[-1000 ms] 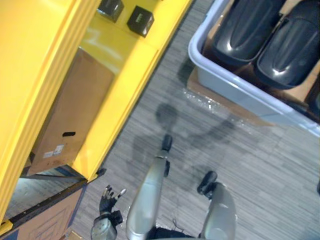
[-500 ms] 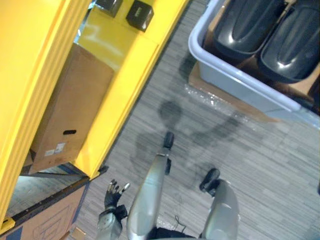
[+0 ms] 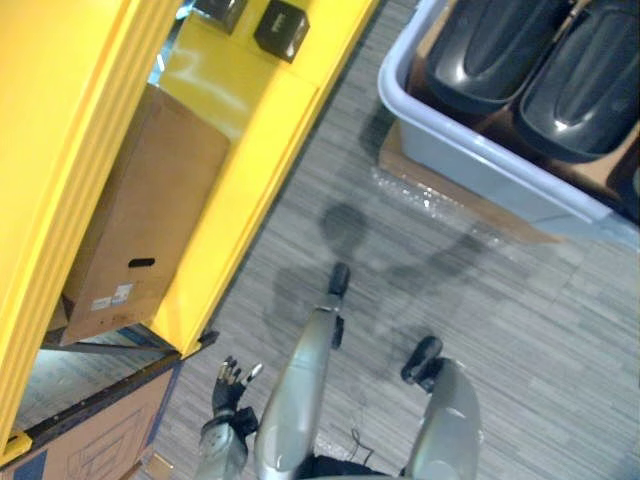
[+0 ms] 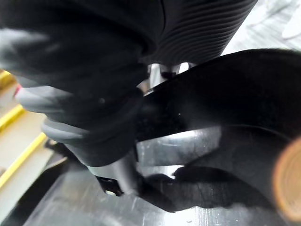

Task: Walk over and take plastic housings, then place them on the shelf

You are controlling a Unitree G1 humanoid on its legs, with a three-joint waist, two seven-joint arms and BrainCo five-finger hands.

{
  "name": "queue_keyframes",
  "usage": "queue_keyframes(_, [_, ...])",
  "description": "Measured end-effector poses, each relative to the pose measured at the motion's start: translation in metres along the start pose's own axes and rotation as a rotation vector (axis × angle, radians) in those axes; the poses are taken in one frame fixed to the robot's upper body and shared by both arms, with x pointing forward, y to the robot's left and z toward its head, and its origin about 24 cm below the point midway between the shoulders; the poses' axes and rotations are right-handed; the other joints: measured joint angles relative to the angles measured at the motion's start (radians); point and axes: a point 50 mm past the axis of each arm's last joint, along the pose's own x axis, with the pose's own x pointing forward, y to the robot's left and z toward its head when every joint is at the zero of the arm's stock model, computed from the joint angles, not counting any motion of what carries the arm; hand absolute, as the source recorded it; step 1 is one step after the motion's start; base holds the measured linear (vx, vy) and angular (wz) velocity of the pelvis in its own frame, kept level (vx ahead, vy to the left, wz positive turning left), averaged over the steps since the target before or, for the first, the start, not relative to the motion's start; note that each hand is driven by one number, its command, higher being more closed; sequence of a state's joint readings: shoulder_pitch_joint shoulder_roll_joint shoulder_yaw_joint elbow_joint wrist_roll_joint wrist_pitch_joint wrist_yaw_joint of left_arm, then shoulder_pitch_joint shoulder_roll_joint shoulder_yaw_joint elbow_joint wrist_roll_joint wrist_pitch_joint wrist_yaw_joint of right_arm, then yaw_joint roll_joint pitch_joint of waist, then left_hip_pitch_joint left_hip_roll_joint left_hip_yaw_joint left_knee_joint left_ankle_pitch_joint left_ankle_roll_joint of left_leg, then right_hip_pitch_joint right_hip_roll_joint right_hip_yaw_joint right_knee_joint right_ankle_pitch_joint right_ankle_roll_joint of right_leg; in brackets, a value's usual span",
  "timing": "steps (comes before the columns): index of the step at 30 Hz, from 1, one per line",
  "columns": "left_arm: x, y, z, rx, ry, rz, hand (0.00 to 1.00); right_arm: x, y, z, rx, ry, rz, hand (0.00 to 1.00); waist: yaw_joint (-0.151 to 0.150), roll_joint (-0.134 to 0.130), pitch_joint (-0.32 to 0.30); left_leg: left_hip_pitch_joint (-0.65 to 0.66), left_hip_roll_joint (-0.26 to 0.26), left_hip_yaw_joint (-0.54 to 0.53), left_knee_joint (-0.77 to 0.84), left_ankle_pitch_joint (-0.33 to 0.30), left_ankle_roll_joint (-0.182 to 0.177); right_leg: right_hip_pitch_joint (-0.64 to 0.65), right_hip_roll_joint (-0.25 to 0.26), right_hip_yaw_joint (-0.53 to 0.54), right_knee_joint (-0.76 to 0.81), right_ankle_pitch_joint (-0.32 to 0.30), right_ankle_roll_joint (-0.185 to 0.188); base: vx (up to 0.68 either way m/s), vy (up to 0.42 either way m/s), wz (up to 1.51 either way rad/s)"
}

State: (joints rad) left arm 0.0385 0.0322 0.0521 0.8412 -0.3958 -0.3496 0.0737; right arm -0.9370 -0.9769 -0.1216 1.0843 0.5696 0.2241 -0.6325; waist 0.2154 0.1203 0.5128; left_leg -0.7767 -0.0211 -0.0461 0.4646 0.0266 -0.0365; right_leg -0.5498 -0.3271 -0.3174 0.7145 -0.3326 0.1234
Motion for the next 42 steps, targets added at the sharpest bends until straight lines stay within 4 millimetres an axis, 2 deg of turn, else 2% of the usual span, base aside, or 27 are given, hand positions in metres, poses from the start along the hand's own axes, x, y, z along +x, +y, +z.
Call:
queue_keyframes(6, [-0.001, -0.007, 0.0, 0.013, -0.01, -0.029, 0.0, 0.001, -0.003, 0.004, -0.045, -0.041, -0.012, 1.0, 0.001, 0.038, -0.025, -0.011, 0.002, -0.002, 0.004, 0.005, -0.002, -0.01, 0.003, -0.003, 0.01, -0.001, -0.001, 0.0, 0.0, 0.0])
queue_keyframes(12, [0.0, -0.008, 0.004, 0.009, -0.042, -0.024, 0.0, 0.0, -0.001, 0.001, -0.157, -0.098, -0.008, 1.0, 0.001, 0.039, -0.026, -0.008, 0.01, -0.001, 0.009, 0.01, -0.006, -0.009, 0.012, -0.002, 0.022, -0.003, -0.005, 0.0, -0.003, -0.01])
queue_keyframes(17, [0.002, -0.01, 0.019, -0.01, -0.134, 0.017, 0.0, -0.001, 0.002, -0.007, -0.228, -0.117, -0.007, 1.0, -0.007, 0.039, -0.026, 0.028, 0.013, -0.002, 0.001, 0.015, -0.006, 0.027, 0.014, -0.006, 0.018, -0.003, -0.006, 0.0, 0.0, 0.0])
queue_keyframes(23, [0.005, -0.016, 0.051, -0.047, -0.282, 0.023, 0.0, -0.008, 0.011, -0.012, -0.297, -0.165, 0.022, 1.0, -0.012, 0.004, -0.039, 0.09, 0.027, -0.003, -0.03, 0.019, -0.007, 0.098, 0.026, -0.019, -0.02, 0.005, -0.006, 0.0, 0.0, 0.0])
queue_keyframes(26, [0.005, -0.012, 0.068, -0.037, -0.348, 0.016, 0.0, -0.011, 0.015, -0.015, -0.313, -0.179, 0.032, 1.0, -0.015, -0.037, -0.041, 0.153, 0.028, -0.003, -0.059, 0.025, -0.012, 0.162, 0.03, -0.031, -0.051, 0.008, -0.004, 0.06, -0.03, 0.04])
queue_keyframes(29, [0.005, -0.001, 0.089, -0.056, -0.422, 0.051, 0.0, -0.012, 0.016, -0.008, -0.329, -0.223, 0.025, 1.0, -0.015, -0.084, -0.048, 0.226, 0.027, -0.004, -0.108, 0.03, -0.017, 0.233, 0.033, -0.039, -0.09, 0.008, -0.004, 0.06, -0.032, 0.04])
queue_keyframes(32, [0.0, 0.005, 0.107, -0.06, -0.494, 0.063, 0.0, -0.013, 0.016, -0.005, -0.348, -0.245, 0.016, 1.0, -0.022, -0.108, -0.048, 0.274, 0.027, -0.01, -0.129, 0.033, -0.021, 0.289, 0.043, -0.052, -0.127, 0.014, -0.004, 0.05, -0.025, 0.06])
queue_keyframes(33, [-0.003, 0.006, 0.115, -0.076, -0.528, 0.069, 0.0, -0.014, 0.016, -0.003, -0.355, -0.251, 0.011, 1.0, -0.029, -0.114, -0.047, 0.291, 0.028, -0.018, -0.141, 0.035, -0.023, 0.317, 0.05, -0.064, -0.15, 0.021, -0.004, 0.06, -0.019, 0.15])
queue_keyframes(35, [-0.017, 0.007, 0.145, -0.103, -0.664, 0.057, 0.0, -0.015, 0.013, 0.001, -0.391, -0.289, -0.009, 1.0, -0.037, -0.142, -0.045, 0.351, 0.035, -0.024, -0.182, 0.04, -0.025, 0.395, 0.071, -0.082, -0.226, 0.045, -0.003, 0.07, -0.008, 0.08])
queue_keyframes(36, [-0.018, 0.007, 0.148, -0.102, -0.679, 0.054, 0.0, -0.015, 0.012, 0.001, -0.395, -0.297, -0.013, 1.0, -0.038, -0.145, -0.044, 0.359, 0.035, -0.024, -0.187, 0.042, -0.026, 0.403, 0.073, -0.084, -0.232, 0.048, -0.003, 0.09, -0.008, -0.02])
queue_keyframes(38, [-0.036, 0.002, 0.179, -0.105, -0.816, 0.009, 0.0, -0.02, 0.008, 0.014, -0.379, -0.383, -0.025, 1.0, -0.042, -0.158, -0.047, 0.43, 0.038, -0.016, -0.238, 0.051, -0.025, 0.484, 0.091, -0.09, -0.318, 0.084, 0.002, 0.09, -0.006, -0.06])
queue_keyframes(39, [-0.04, -0.001, 0.186, -0.099, -0.847, -0.006, 0.0, -0.022, 0.008, 0.017, -0.38, -0.41, -0.027, 1.0, -0.042, -0.162, -0.05, 0.447, 0.038, -0.012, -0.253, 0.055, -0.023, 0.501, 0.096, -0.09, -0.339, 0.093, 0.005, 0.07, -0.024, -0.13])
queue_keyframes(41, [-0.054, -0.016, 0.209, -0.032, -0.929, -0.097, 0.0, -0.036, 0.013, 0.03, -0.376, -0.549, -0.006, 1.0, -0.057, -0.184, -0.105, 0.489, 0.033, -0.001, -0.328, 0.076, -0.02, 0.542, 0.104, -0.095, -0.423, 0.13, 0.013, 0.08, -0.023, -0.06])
queue_keyframes(42, [-0.056, -0.02, 0.213, -0.016, -0.935, -0.127, 0.0, -0.041, 0.014, 0.034, -0.365, -0.59, -0.002, 1.0, -0.064, -0.188, -0.116, 0.502, 0.031, 0.0, -0.342, 0.079, -0.018, 0.556, 0.104, -0.097, -0.443, 0.14, 0.014, 0.09, 0.022, -0.02])
